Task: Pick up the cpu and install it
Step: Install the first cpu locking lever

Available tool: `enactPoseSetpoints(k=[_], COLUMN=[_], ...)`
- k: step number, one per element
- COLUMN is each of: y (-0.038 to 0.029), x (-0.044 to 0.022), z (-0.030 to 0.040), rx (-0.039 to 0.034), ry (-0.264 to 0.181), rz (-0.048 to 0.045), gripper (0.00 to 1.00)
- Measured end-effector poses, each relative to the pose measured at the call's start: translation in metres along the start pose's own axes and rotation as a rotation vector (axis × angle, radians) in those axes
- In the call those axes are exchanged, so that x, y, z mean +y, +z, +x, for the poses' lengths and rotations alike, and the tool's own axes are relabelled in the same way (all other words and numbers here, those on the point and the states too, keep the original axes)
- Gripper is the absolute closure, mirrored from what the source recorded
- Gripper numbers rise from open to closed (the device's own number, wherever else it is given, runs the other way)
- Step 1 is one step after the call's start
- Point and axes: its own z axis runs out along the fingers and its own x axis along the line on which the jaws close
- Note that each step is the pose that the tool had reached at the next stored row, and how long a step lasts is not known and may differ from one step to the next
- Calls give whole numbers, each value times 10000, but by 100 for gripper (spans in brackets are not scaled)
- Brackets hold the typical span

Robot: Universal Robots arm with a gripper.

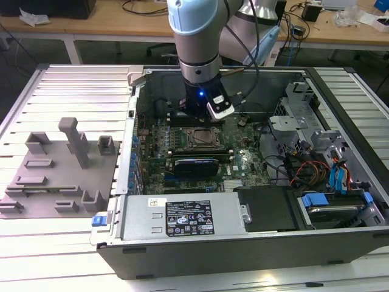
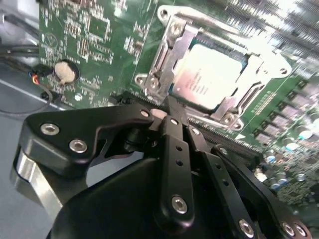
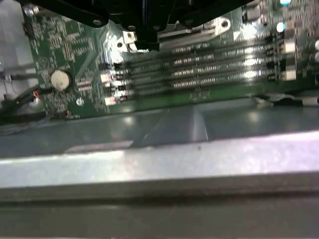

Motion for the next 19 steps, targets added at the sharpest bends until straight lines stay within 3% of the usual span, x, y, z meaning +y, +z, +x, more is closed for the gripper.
enactPoseSetpoints(k=[1, 4, 5, 9, 10, 11, 12, 14, 15, 16, 17, 19], y=[-7, -18, -18, -19, -17, -16, -15, -5, -1, 2, 4, 4], x=[1, 3, 3, 2, 3, 4, 4, 9, 10, 12, 13, 13], z=[-1, -3, -3, -4, -5, -8, -15, -55, -73, -85, -95, -95], rx=[-24, -80, -90, -90, -40, 118, 329, 953, 1200, 1382, 1524, 1527], ry=[-40, -135, -155, -160, -155, -139, -122, -68, -48, -30, -18, -18], rz=[214, 725, 827, 845, 850, 872, 903, 988, 1021, 1045, 1066, 1067], gripper=[89, 89, 89, 89, 89, 89, 89, 89, 89, 89, 89, 89])
